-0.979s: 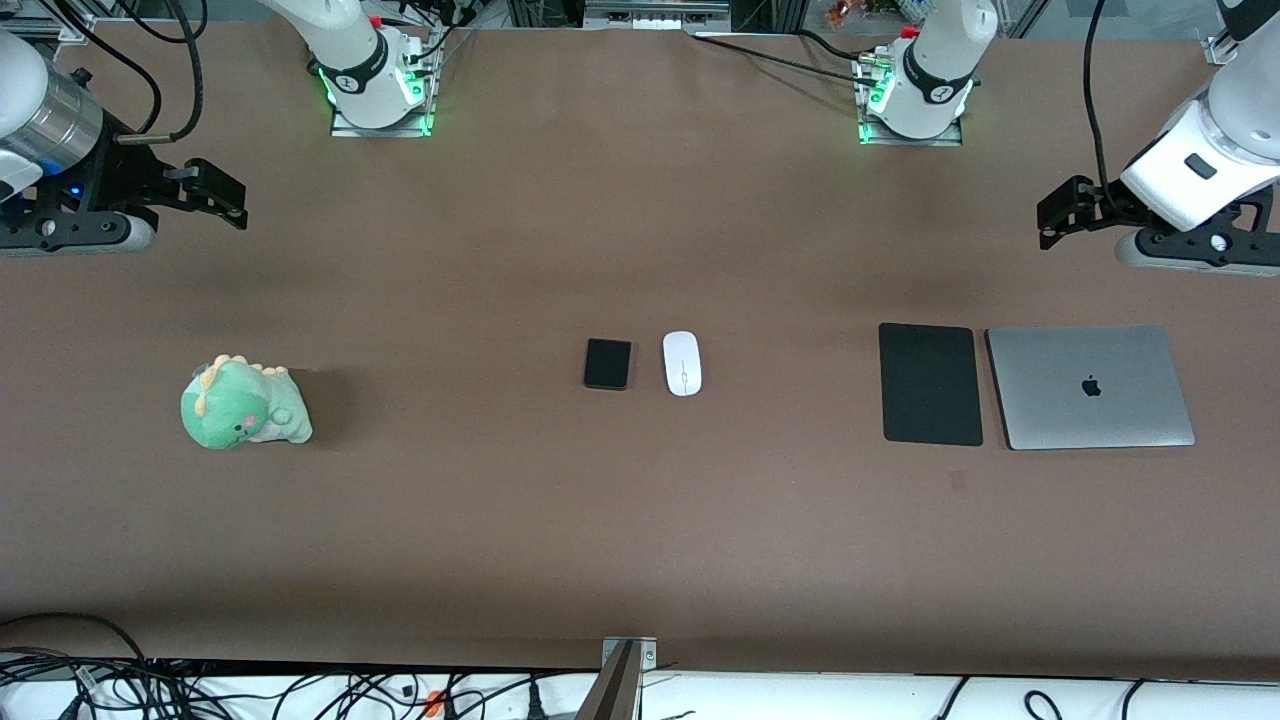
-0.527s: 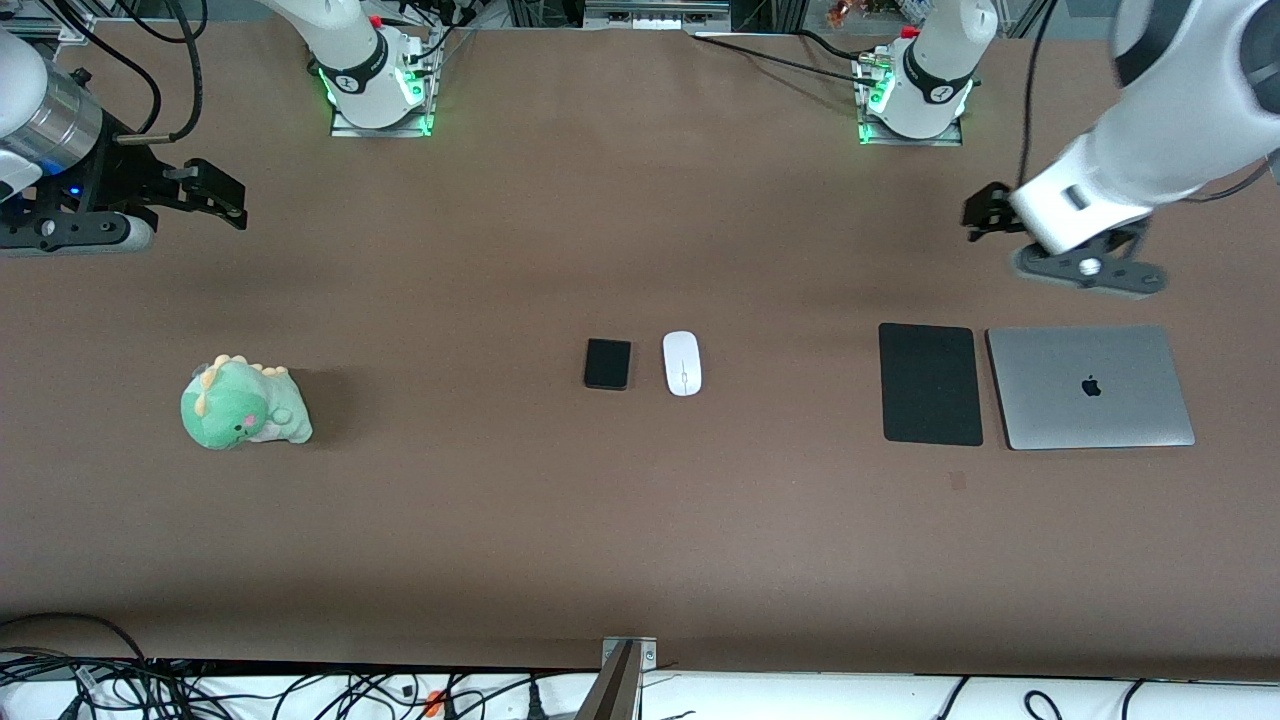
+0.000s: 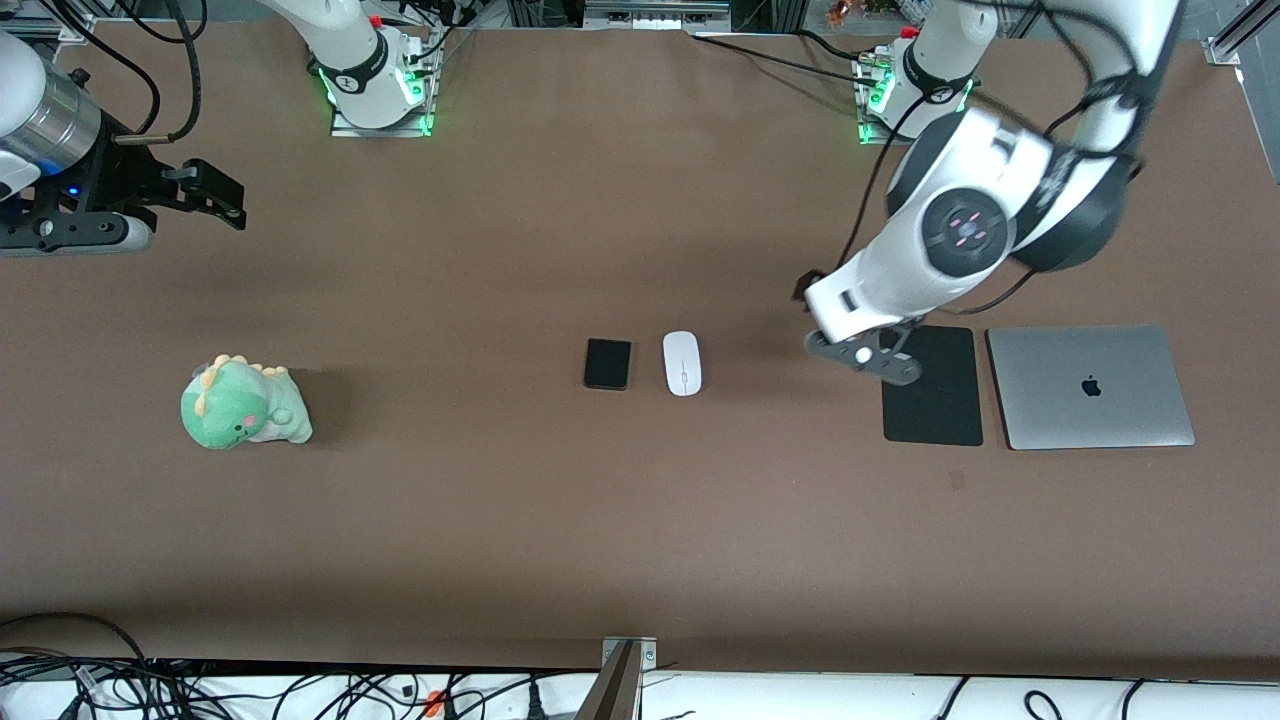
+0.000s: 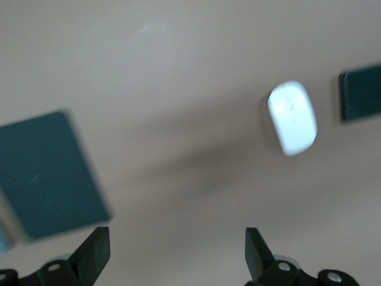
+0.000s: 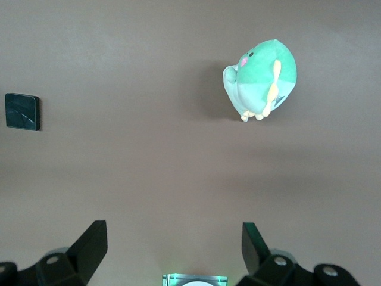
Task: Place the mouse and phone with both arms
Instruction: 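Move the left gripper over to the white mouse, then lower the left gripper and grasp the white mouse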
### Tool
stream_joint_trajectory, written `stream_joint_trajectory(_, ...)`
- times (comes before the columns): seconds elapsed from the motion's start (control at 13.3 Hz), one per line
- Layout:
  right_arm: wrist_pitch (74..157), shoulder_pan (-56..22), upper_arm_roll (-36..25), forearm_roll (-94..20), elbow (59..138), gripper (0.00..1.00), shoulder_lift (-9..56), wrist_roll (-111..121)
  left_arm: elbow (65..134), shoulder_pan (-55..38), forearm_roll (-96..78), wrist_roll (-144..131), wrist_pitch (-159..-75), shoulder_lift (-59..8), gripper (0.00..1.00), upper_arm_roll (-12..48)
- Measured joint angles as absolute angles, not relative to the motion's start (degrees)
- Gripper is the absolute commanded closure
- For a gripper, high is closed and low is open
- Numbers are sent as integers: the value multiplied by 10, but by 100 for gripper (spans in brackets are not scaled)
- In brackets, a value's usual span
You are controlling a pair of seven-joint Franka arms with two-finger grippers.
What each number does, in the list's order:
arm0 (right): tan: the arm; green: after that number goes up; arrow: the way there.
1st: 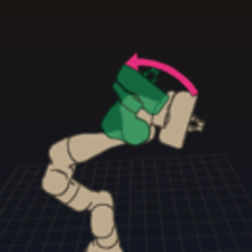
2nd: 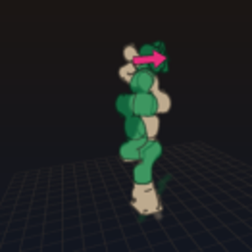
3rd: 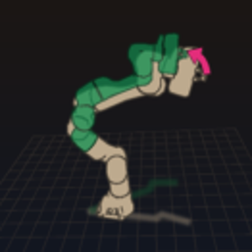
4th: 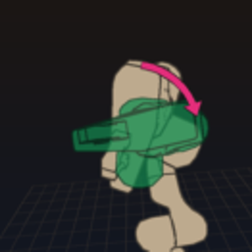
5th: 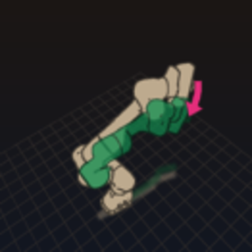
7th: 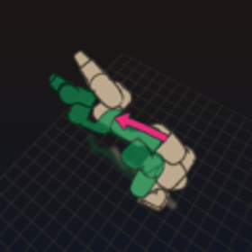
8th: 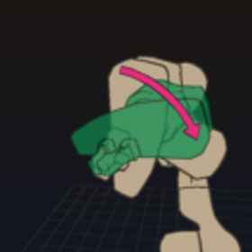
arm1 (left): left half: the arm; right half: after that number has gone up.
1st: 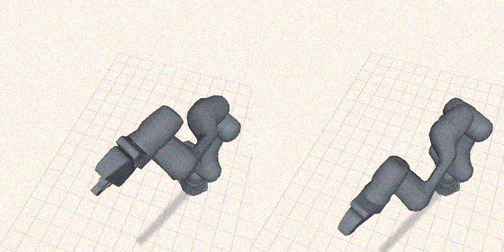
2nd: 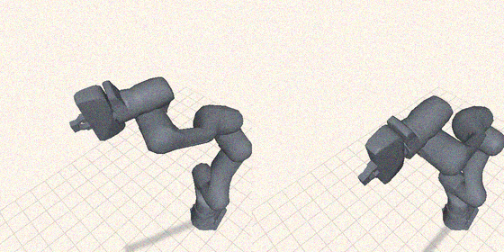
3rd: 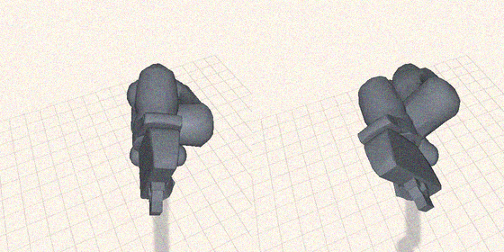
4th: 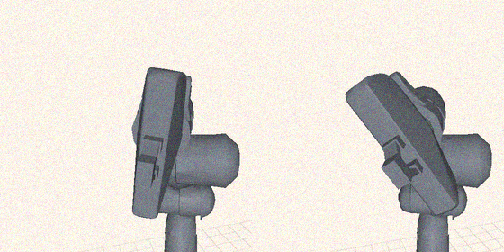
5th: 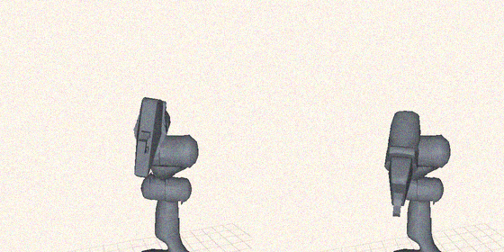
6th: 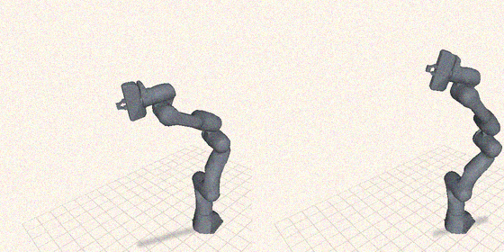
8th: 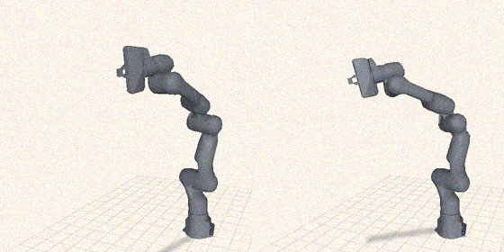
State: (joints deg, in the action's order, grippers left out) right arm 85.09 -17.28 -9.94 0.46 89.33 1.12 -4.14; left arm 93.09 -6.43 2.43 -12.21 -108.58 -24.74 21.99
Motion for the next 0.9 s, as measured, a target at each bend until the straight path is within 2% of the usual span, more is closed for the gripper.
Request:
stream_joint_trajectory(0.38,851,-173,-99,5,893,0,11,-41,929,-155,25,-335,-1252,-350,0,219)
stream_joint_trajectory(0.6,851,-173,-100,5,893,0,11,-41,928,-210,61,-457,-1288,-371,0,203)
stream_joint_trajectory(0.9,851,-173,-100,5,893,0,11,-41,928,-218,126,-484,-1319,-406,0,193)
